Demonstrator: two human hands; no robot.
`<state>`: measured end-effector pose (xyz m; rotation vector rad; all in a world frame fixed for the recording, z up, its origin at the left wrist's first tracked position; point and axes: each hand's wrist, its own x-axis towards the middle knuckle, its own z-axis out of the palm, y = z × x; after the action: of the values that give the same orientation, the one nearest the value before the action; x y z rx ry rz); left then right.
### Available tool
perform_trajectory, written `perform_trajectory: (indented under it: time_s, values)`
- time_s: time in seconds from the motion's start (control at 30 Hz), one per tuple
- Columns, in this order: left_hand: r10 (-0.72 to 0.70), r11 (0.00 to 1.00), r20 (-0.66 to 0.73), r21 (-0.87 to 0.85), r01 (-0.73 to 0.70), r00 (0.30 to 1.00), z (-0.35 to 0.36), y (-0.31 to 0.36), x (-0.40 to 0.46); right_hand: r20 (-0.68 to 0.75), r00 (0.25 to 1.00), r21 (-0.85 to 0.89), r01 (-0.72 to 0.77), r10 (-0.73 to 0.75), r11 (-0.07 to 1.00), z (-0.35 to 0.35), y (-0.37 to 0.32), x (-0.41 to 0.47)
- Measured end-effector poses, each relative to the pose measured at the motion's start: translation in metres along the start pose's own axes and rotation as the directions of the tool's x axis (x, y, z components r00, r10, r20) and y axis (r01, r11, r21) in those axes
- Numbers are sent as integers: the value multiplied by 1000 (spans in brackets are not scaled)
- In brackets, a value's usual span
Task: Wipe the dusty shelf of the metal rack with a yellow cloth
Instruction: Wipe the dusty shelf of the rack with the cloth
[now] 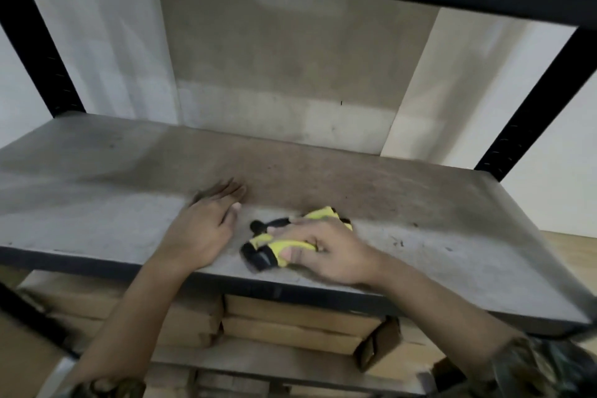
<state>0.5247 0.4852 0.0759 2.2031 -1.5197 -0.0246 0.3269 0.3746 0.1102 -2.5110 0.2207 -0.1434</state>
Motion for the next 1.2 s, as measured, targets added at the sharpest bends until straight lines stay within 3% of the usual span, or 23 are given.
perform_trajectory:
  time_s: [0.17, 0.3, 0.37, 0.4, 0.43, 0.5, 0.6, 0.63, 0.7, 0.83, 0.87, 0.97, 1.2]
  values:
    - [1, 1000, 37, 22, -2, 999, -1, 2, 0, 50, 998, 89, 40, -45, 995, -2, -7, -48]
    - [-9, 995, 76, 98, 1, 997, -7, 6, -2, 73, 997, 235, -31, 14, 971, -20, -11, -83]
    - [-13, 992, 68, 126, 4, 998, -11, 15, -2, -74, 988, 337, -102, 134, 936, -43, -7, -99]
    - [-9, 992, 63, 128, 1, 998, -12, 23, -1, -203, 950, 357, -154, 237, 921, -57, -1, -106]
    - [-1, 993, 54, 116, -5, 999, -11, 34, 0, -353, 869, 362, -214, 346, 907, -71, 8, -111]
    - [17, 998, 58, 60, -21, 998, -4, 58, 2, -633, 638, 302, -318, 439, 899, -98, 31, -113]
    - [62, 998, 103, 16, -64, 993, 14, 92, 7, -842, 270, 322, -442, 467, 837, -134, 69, -111]
    - [72, 997, 119, 28, -76, 990, 21, 97, 8, -866, 197, 324, -479, 460, 816, -142, 83, -110]
    - [72, 995, 148, 58, -81, 986, 34, 103, 11, -885, 136, 302, -562, 446, 770, -152, 114, -109]
    - [37, 998, 140, 50, -44, 989, 44, 102, 11, -813, 133, 274, -772, 567, 574, -143, 152, -94]
    - [38, 998, 128, 50, -45, 991, 44, 102, 11, -789, 164, 237, -808, 592, 539, -139, 155, -87]
    - [49, 997, 96, 50, -54, 994, 44, 102, 13, -736, 345, 79, -811, 583, 580, -130, 159, -58]
    - [66, 996, 90, 53, -71, 994, 43, 102, 14, -479, 771, -154, -544, 420, 825, -103, 128, -12]
